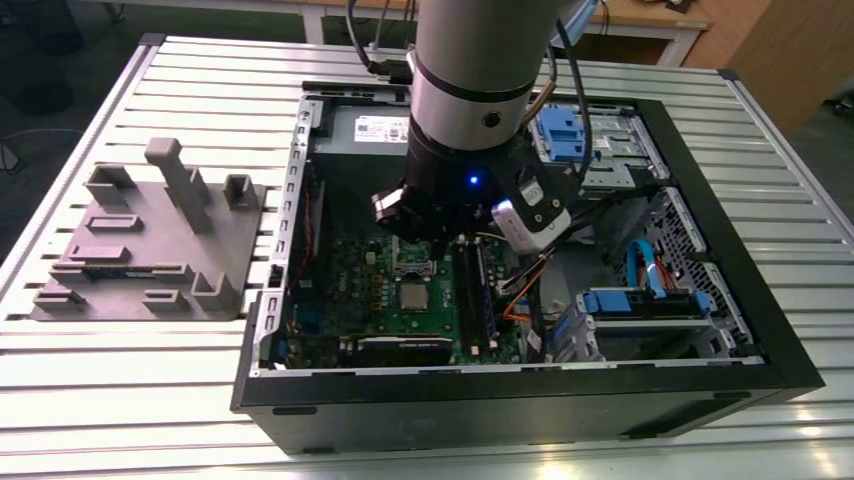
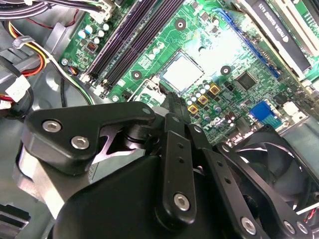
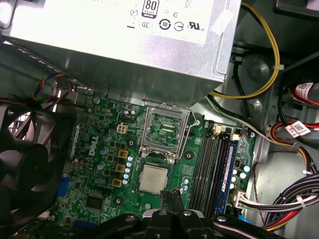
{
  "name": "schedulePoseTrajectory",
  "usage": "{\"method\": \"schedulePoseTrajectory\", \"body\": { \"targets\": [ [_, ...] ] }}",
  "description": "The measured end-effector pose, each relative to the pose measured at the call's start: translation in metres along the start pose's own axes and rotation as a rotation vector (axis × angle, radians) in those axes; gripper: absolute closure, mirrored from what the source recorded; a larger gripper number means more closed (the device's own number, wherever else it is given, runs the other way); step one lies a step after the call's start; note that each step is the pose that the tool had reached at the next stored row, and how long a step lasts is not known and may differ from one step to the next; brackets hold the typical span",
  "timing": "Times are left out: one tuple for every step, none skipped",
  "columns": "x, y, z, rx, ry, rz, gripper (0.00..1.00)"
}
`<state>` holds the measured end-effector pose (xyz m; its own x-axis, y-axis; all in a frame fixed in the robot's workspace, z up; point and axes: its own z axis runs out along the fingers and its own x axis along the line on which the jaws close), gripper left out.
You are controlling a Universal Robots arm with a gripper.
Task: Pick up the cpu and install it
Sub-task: 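Close the cpu cover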
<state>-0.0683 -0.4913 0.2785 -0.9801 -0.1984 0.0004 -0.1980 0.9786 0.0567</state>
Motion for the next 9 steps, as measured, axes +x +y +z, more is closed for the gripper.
{"method": "schedulePoseTrajectory", "body": {
  "targets": [
    [0.0000, 0.0000, 0.0000, 0.0000, 0.0000, 0.000, 0.90],
    [0.0000, 0.0000, 0.0000, 0.0001, 0.0000, 0.000, 0.90],
    [0.0000, 0.0000, 0.0000, 0.0000, 0.0000, 0.000, 0.90],
    [0.0000, 0.0000, 0.0000, 0.0000, 0.0000, 0.000, 0.90],
    [0.0000, 0.0000, 0.0000, 0.0000, 0.0000, 0.000, 0.90],
    [0.0000, 0.0000, 0.0000, 0.0000, 0.0000, 0.000, 0.90],
    [0.0000, 0.0000, 0.0000, 0.0000, 0.0000, 0.000, 0.90],
    [0.0000, 0.0000, 0.0000, 0.0000, 0.0001, -0.001, 0.90],
    [0.0000, 0.0000, 0.0000, 0.0000, 0.0002, -0.002, 0.90]
  ]
}}
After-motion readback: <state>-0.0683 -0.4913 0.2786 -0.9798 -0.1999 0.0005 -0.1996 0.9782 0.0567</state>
